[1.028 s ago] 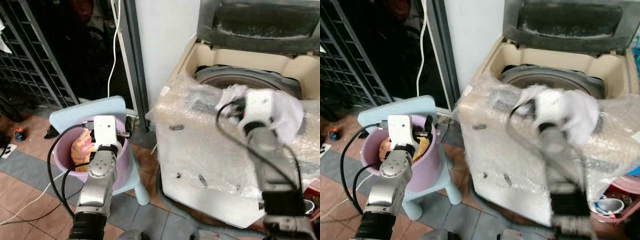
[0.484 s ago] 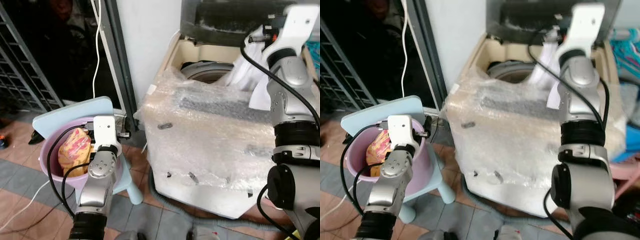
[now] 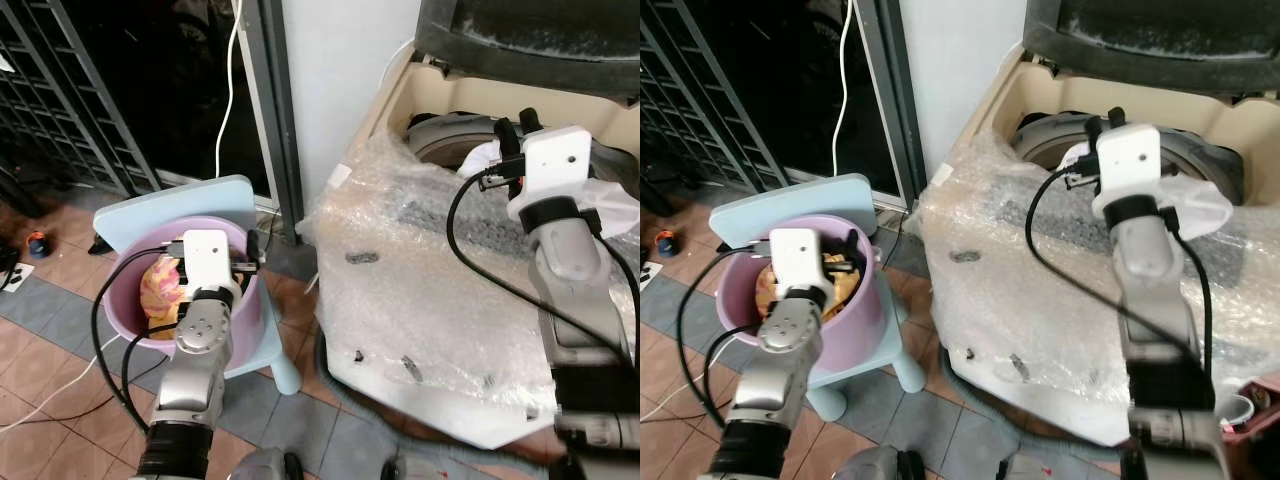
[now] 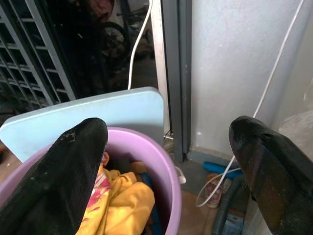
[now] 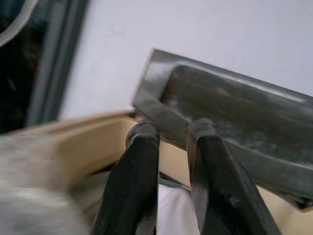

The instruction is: Clothes washing

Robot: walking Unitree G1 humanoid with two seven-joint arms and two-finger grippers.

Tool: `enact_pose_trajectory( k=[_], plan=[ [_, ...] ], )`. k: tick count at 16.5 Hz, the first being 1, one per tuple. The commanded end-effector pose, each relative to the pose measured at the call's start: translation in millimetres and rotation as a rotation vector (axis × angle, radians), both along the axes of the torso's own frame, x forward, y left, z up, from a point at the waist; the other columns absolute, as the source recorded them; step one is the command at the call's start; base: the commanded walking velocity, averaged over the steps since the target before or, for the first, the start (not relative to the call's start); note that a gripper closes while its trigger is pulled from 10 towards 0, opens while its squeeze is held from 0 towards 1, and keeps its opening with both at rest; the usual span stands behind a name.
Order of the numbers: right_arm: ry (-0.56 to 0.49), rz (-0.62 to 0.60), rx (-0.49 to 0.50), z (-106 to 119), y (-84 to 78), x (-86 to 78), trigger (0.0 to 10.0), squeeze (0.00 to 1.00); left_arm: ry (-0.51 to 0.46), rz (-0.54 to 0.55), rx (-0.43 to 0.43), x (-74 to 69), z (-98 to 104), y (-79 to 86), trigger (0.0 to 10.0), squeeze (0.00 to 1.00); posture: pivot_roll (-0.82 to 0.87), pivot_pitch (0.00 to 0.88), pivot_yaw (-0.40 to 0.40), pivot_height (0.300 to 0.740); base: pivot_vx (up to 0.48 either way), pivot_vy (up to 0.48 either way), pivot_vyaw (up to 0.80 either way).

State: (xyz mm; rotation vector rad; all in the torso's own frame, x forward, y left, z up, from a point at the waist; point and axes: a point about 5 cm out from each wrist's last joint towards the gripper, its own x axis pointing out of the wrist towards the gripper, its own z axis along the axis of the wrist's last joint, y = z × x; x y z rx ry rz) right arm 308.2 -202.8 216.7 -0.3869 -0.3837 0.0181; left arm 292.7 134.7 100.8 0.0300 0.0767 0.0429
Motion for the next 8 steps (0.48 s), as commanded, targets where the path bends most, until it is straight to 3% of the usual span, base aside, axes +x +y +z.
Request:
enact_pose_trajectory(
  k=[1, 5, 8],
  plan=[
    [0.008, 0.033, 0.012, -2, 10.9, -8.3, 10.0, 1.00, -0.001, -0.007, 0.009, 2.1, 1, 1.3, 10.0, 0.00, -0.11, 0.000, 0.100, 0.740, 0.000, 0.000, 0.00],
    [-0.005, 0.029, -0.023, -16, 28.6, -33.3, 10.0, 1.00, -0.009, 0.007, 0.010, 2.8, 2, 2.5, 10.0, 0.00, -0.10, 0.000, 0.093, 0.740, 0.000, 0.000, 0.00],
    [0.039, 0.084, -0.003, -28, 41.2, -39.3, 10.0, 1.00, -0.020, 0.018, -0.012, 3.1, 4, 2.9, 10.0, 0.00, -0.10, 0.000, 0.094, 0.740, 0.000, 0.000, 0.00]
  ],
)
